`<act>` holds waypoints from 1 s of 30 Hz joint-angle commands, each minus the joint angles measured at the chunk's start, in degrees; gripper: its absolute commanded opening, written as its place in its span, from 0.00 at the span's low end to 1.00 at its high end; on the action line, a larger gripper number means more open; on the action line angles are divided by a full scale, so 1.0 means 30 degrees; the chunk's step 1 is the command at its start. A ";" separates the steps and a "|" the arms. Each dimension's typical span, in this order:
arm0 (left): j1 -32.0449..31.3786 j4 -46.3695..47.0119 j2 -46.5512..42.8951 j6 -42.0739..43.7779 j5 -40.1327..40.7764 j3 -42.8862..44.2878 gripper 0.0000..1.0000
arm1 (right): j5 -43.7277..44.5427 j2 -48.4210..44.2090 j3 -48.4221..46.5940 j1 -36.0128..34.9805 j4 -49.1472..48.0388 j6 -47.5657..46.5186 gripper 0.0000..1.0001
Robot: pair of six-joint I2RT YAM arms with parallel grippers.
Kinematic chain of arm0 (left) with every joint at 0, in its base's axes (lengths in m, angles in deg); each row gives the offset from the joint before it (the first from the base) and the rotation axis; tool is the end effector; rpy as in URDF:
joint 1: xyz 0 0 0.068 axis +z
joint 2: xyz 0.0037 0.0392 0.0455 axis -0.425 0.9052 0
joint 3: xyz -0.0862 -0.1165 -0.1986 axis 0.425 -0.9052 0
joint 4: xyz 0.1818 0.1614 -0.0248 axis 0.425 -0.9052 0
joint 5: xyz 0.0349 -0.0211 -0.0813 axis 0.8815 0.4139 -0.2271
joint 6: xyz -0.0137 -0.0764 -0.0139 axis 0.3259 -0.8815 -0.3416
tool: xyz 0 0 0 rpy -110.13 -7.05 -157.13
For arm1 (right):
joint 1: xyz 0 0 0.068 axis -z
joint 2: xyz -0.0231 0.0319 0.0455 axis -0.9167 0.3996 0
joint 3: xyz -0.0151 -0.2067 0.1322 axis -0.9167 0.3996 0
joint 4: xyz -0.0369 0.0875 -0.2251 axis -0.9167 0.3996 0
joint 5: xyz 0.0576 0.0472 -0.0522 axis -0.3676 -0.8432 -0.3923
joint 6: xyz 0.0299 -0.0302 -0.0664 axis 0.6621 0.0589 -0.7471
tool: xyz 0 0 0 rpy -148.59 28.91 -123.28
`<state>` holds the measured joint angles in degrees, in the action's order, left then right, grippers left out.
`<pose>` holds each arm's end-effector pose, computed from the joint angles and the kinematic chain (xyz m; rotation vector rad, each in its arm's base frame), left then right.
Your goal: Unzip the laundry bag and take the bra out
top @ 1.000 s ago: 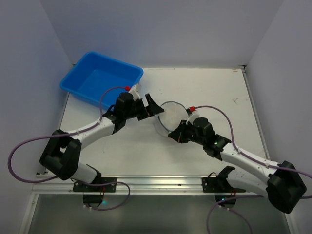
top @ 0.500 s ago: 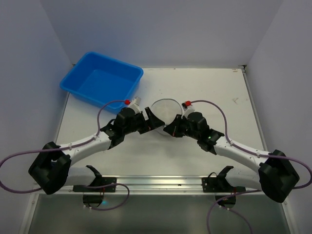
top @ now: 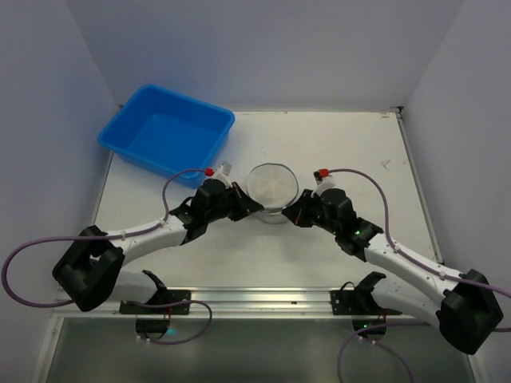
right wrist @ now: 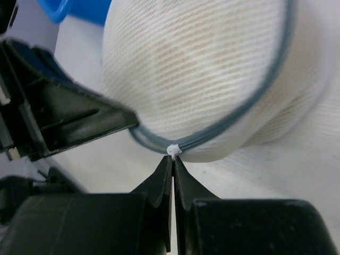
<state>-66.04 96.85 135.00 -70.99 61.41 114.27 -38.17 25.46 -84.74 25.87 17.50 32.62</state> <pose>0.2241 -0.2066 0.1743 -0.3728 2.2659 -1.2162 0.1921 0.1684 0.1981 0.0180 2.1473 0.9450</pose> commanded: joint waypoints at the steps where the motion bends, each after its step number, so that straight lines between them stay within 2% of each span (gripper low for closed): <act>1: 0.0502 -0.0246 -0.1198 0.0525 0.0724 -0.0708 0.00 | 0.1415 -0.2084 0.0367 0.2524 0.2010 -0.0864 0.00; 4: 0.1321 -0.0802 -0.1989 0.1432 -0.0447 -0.1119 0.00 | 0.0915 -0.3492 0.0632 0.5486 0.2921 -0.1360 0.00; 7: 0.2229 -0.2204 -0.2488 0.3071 -0.1239 -0.0769 0.00 | 0.0393 -0.3642 0.0135 0.6463 0.3393 -0.2587 0.00; 10: 0.3225 -0.3350 -0.2109 0.4830 -0.2380 0.0460 0.00 | -0.1651 -0.3116 -0.0364 0.6407 0.2902 -0.4051 0.00; 13: 0.3666 -0.3704 -0.1173 0.5945 -0.2881 0.2041 0.01 | -0.4289 -0.2822 -0.0014 0.6058 0.1672 -0.3914 0.00; 18: 0.3725 -0.3619 0.1873 0.5834 -0.3700 0.5202 0.10 | -0.4913 -0.1827 0.0513 0.3657 -0.0233 -0.2597 0.00; 21: 0.3696 -0.1603 0.2053 0.3935 -0.4024 0.4538 0.46 | -0.5706 -0.0802 0.0895 0.2513 -0.2781 -0.0782 0.00; 22: 0.3725 -0.0755 0.1907 0.3520 -0.3995 0.4245 0.70 | -0.5677 -0.0567 0.0953 0.2133 -0.3744 -0.0139 0.00; 25: 0.3696 -0.0133 0.0825 0.2258 -0.3616 0.2810 0.94 | -0.4859 0.0341 0.0633 0.1575 -0.4629 0.0364 0.00; 27: 0.3667 -0.0015 -0.0375 0.1470 -0.3205 0.1581 1.00 | -0.4565 0.1012 0.0310 0.1456 -0.5069 0.0570 0.00; 30: 0.3375 0.0627 -0.2016 0.0443 -0.2619 -0.0003 1.00 | -0.4564 0.1659 -0.0070 0.1193 -0.5921 0.0922 0.00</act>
<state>-55.33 93.77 134.12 -64.69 51.99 117.41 -52.81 29.06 -82.35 30.17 6.48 33.10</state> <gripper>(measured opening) 0.996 0.007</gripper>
